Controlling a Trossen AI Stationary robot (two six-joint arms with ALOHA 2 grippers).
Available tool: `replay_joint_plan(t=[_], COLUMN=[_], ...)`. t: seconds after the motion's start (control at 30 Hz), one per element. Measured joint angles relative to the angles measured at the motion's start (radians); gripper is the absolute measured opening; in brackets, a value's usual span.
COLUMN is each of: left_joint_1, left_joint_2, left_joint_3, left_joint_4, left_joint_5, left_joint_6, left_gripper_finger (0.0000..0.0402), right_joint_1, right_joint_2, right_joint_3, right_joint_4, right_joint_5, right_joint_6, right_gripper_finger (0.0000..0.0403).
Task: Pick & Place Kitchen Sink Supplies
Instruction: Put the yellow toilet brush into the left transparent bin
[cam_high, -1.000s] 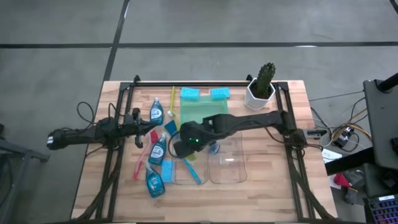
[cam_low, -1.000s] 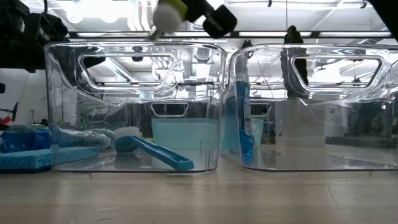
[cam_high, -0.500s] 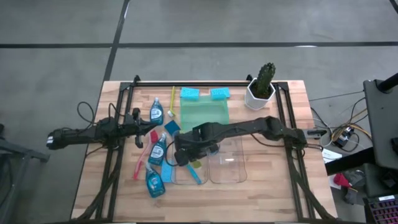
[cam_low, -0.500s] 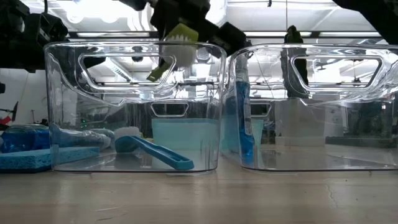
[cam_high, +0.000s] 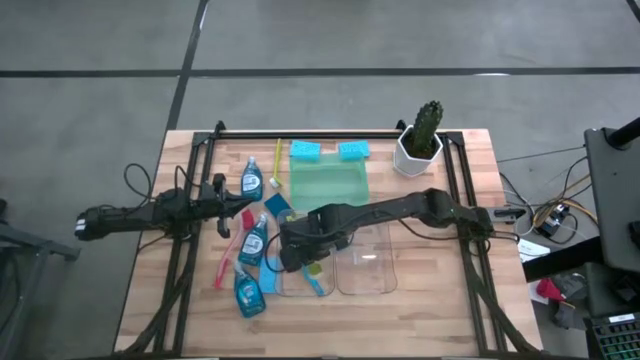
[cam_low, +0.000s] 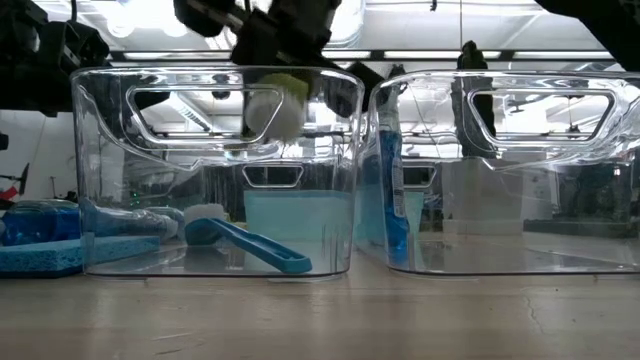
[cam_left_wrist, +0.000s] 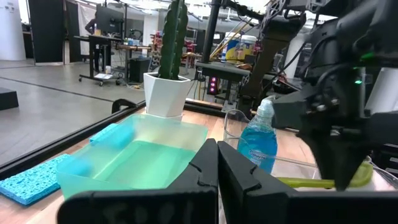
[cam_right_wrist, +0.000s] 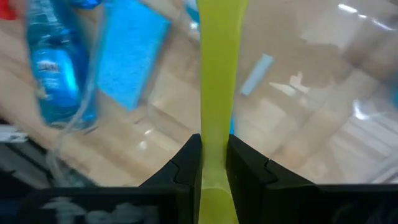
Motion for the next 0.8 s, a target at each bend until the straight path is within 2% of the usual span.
replay_joint_plan(t=[0.47,0.8], left_joint_1=[0.000,0.000], left_joint_2=[0.000,0.000], left_joint_3=[0.000,0.000], left_joint_4=[0.000,-0.001], left_joint_5=[0.000,0.000], left_joint_6=[0.000,0.000], left_gripper_finger=[0.0000,0.0000], right_joint_1=[0.035,0.038], right_joint_2=[0.000,0.000], right_joint_3=[-0.022,-0.086], right_joint_4=[0.006,0.029], right_joint_5=[-0.023,-0.022], right_joint_6=[0.104,0.123], right_gripper_finger=[0.0057,0.0075])
